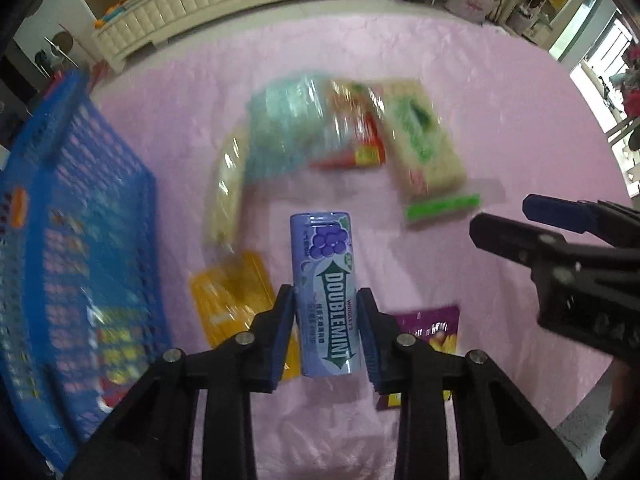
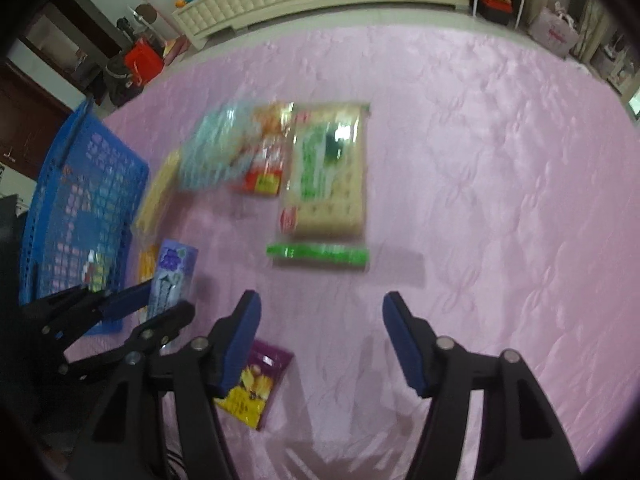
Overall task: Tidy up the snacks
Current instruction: 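Hold the gum bottle in the left tool while the right tool grasps the green cracker pack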
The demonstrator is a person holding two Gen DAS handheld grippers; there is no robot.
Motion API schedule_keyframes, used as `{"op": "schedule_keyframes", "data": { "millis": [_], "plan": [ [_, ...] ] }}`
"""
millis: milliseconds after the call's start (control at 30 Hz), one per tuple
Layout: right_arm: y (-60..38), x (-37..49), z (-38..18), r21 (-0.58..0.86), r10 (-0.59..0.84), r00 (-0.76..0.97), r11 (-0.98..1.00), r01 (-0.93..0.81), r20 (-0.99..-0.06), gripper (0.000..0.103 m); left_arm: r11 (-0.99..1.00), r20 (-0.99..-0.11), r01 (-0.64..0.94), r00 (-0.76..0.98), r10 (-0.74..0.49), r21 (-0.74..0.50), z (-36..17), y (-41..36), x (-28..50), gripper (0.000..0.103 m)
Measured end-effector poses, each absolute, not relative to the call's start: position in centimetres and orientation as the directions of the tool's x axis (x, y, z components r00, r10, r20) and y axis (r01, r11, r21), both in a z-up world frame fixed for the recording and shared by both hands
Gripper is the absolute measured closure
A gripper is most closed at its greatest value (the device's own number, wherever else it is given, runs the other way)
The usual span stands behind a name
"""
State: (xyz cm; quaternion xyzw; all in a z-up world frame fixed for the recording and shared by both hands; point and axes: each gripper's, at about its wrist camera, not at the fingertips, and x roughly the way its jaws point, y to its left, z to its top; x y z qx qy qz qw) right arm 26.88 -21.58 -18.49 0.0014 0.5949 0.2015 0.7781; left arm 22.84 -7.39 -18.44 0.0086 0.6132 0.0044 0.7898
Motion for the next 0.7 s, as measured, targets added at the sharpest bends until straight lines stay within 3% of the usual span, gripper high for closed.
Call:
{"op": "schedule_keyframes", "data": {
  "millis": [200,367,700],
  "plan": [
    [-20.5,30.1,-17.9,0.212,0.279,0.214,0.933,-0.29,-0.936,0.033,1.0,-0.961,-0.029,0.277,0.017,0.009,-16.3,-5.8,24.9,0.074],
    [-19.6,32.2,-19.1,0.193,0.252,0.192,0.941,-0.279,-0.948,0.019,0.999,-0.957,-0.04,0.288,0.02,0.009,-16.2,-4.3,27.9,0.074],
    [-17.2,34.2,-22.9,0.223,0.261,0.115,0.937,-0.267,-0.959,0.017,1.0,-0.96,-0.024,0.282,-0.002,-0.01,-17.3,-3.7,30.1,0.074]
  ]
}}
